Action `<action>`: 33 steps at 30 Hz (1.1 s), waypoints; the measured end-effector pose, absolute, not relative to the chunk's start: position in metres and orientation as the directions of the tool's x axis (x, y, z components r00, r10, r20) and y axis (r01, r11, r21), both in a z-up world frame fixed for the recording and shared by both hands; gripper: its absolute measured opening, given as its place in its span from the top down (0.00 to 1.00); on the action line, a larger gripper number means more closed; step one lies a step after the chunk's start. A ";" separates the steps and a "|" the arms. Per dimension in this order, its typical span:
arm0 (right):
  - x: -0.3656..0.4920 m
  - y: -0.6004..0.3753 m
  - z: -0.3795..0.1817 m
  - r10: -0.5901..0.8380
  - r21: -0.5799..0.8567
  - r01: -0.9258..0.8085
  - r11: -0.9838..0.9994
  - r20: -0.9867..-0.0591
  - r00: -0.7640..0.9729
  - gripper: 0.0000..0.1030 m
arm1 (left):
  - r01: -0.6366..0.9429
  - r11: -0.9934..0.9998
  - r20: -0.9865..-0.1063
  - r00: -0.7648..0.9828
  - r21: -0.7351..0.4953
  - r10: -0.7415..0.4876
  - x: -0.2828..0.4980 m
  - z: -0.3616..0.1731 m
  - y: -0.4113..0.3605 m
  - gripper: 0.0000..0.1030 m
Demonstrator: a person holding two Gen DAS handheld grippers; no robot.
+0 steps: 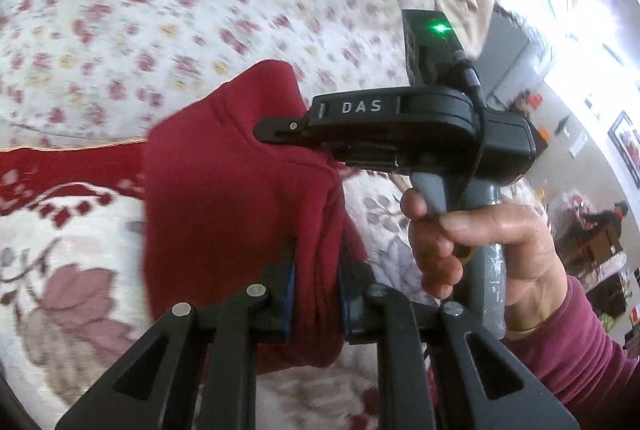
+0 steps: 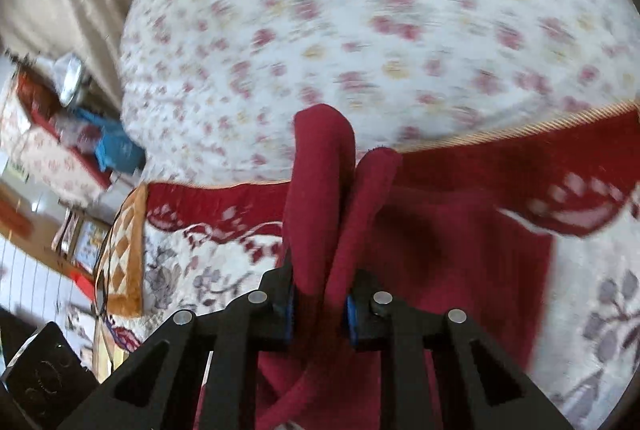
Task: Fold small clothes
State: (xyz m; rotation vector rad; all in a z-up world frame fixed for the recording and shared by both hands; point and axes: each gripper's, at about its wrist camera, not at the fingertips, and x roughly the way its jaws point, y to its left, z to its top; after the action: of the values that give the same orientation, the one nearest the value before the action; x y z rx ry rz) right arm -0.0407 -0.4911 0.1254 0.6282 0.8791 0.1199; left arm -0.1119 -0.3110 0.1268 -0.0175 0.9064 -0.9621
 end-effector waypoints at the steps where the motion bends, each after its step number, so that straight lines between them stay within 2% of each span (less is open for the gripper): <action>1: -0.043 -0.501 0.117 0.339 0.560 0.176 0.809 -0.691 0.638 0.80 | 0.700 0.601 -0.670 0.236 -0.385 -0.704 -0.114 0.121 -0.320 0.84; 4: -0.047 -0.524 0.084 0.311 0.547 0.253 0.798 -0.734 0.604 0.80 | 0.705 0.606 -0.717 0.200 -0.368 -0.668 -0.118 0.100 -0.346 0.81; 5: -0.046 -0.528 0.075 0.312 0.547 0.269 0.792 -0.743 0.592 0.80 | 0.709 0.604 -0.730 0.186 -0.364 -0.658 -0.119 0.096 -0.351 0.75; 6: -0.046 -0.532 0.065 0.316 0.552 0.286 0.784 -0.750 0.581 0.75 | 0.712 0.604 -0.743 0.175 -0.357 -0.645 -0.121 0.094 -0.352 0.68; 7: -0.047 -0.534 0.061 0.320 0.560 0.297 0.773 -0.749 0.580 0.72 | 0.716 0.600 -0.746 0.169 -0.356 -0.644 -0.123 0.095 -0.349 0.52; 8: -0.051 -0.536 0.062 0.328 0.577 0.302 0.759 -0.739 0.588 0.70 | 0.723 0.595 -0.737 0.178 -0.352 -0.652 -0.125 0.100 -0.343 0.41; 10: -0.062 -0.537 0.073 0.315 0.573 0.303 0.761 -0.735 0.600 0.57 | 0.746 0.594 -0.703 0.247 -0.301 -0.666 -0.131 0.117 -0.318 0.34; 12: -0.082 -0.532 0.092 0.304 0.577 0.266 0.772 -0.703 0.643 0.34 | 0.750 0.621 -0.687 0.328 -0.228 -0.648 -0.131 0.127 -0.296 0.29; 14: -0.101 -0.523 0.103 0.287 0.557 0.242 0.794 -0.696 0.658 0.30 | 0.705 0.693 -0.683 0.434 -0.149 -0.587 -0.122 0.129 -0.274 0.26; 18: -0.108 -0.490 0.094 0.319 0.518 0.197 0.832 -0.739 0.594 0.31 | 0.614 0.779 -0.710 0.492 -0.128 -0.505 -0.102 0.106 -0.256 0.26; 19: -0.107 -0.480 0.088 0.292 0.473 0.192 0.860 -0.764 0.575 0.38 | 0.602 0.789 -0.720 0.491 -0.127 -0.490 -0.099 0.097 -0.255 0.26; 20: -0.109 -0.472 0.087 0.241 0.406 0.188 0.894 -0.790 0.564 0.62 | 0.602 0.789 -0.732 0.480 -0.126 -0.484 -0.100 0.091 -0.256 0.26; 21: -0.114 -0.464 0.088 0.183 0.328 0.171 0.929 -0.810 0.557 0.74 | 0.605 0.787 -0.753 0.460 -0.123 -0.471 -0.099 0.083 -0.257 0.26; 24: -0.132 -0.458 0.100 0.122 0.257 0.167 0.952 -0.818 0.563 0.86 | 0.612 0.783 -0.770 0.444 -0.112 -0.458 -0.101 0.070 -0.252 0.26; 26: -0.137 -0.464 0.096 0.092 0.240 0.195 0.951 -0.822 0.561 0.86 | 0.618 0.780 -0.778 0.441 -0.099 -0.447 -0.106 0.064 -0.252 0.26; 29: -0.138 -0.467 0.093 0.140 0.302 0.201 0.932 -0.811 0.568 0.86 | 0.622 0.780 -0.796 0.439 -0.065 -0.417 -0.103 0.054 -0.263 0.26; 31: -0.141 -0.474 0.105 0.193 0.388 0.207 0.898 -0.771 0.607 0.79 | 0.620 0.782 -0.791 0.447 -0.062 -0.417 -0.105 0.054 -0.266 0.26; 33: -0.140 -0.482 0.116 0.195 0.433 0.231 0.871 -0.737 0.647 0.46 | 0.625 0.778 -0.788 0.446 -0.065 -0.424 -0.106 0.055 -0.268 0.26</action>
State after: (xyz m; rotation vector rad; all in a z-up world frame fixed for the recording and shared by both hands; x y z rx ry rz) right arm -0.1405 -0.4816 0.1158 0.5297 0.8780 -0.0215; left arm -0.1059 -0.2676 0.0552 0.2503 0.8965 -0.6584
